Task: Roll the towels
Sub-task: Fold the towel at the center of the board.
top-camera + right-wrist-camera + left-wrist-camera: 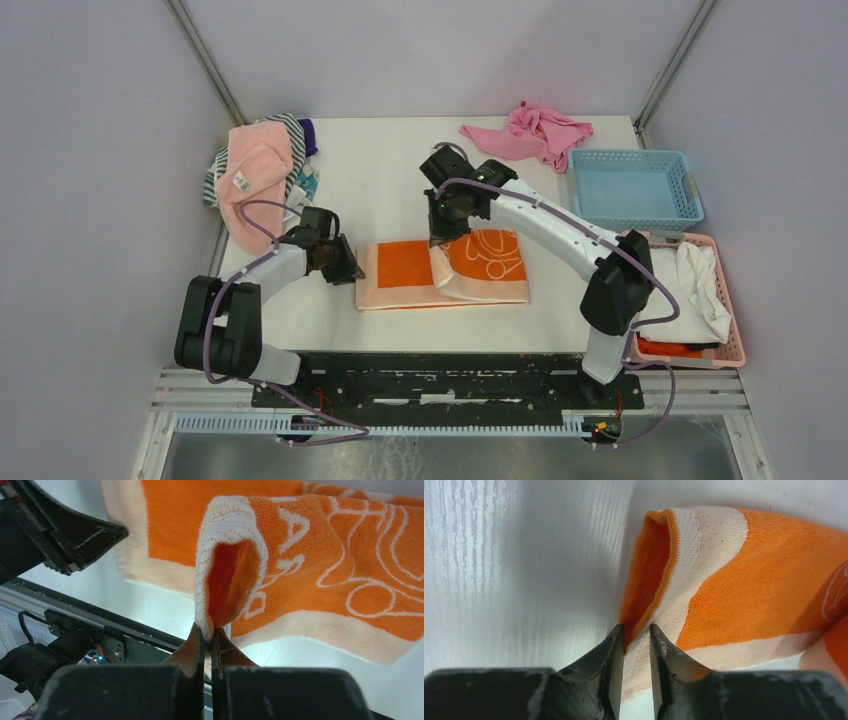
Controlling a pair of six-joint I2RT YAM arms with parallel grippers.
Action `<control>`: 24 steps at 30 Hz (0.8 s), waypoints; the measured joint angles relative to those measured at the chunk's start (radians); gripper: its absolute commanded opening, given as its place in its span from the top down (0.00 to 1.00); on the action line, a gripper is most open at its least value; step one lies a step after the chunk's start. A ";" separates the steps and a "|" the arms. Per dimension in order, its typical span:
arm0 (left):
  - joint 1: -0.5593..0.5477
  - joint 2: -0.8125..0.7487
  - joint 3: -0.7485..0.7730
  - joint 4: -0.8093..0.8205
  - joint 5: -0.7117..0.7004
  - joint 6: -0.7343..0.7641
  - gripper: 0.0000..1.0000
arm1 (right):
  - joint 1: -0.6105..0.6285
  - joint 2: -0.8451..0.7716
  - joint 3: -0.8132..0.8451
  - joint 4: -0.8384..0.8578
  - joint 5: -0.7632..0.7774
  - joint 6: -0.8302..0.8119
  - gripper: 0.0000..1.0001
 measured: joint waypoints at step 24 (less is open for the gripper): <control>-0.037 0.013 -0.010 0.028 -0.005 -0.003 0.79 | 0.139 0.322 0.175 0.167 -0.033 0.130 0.90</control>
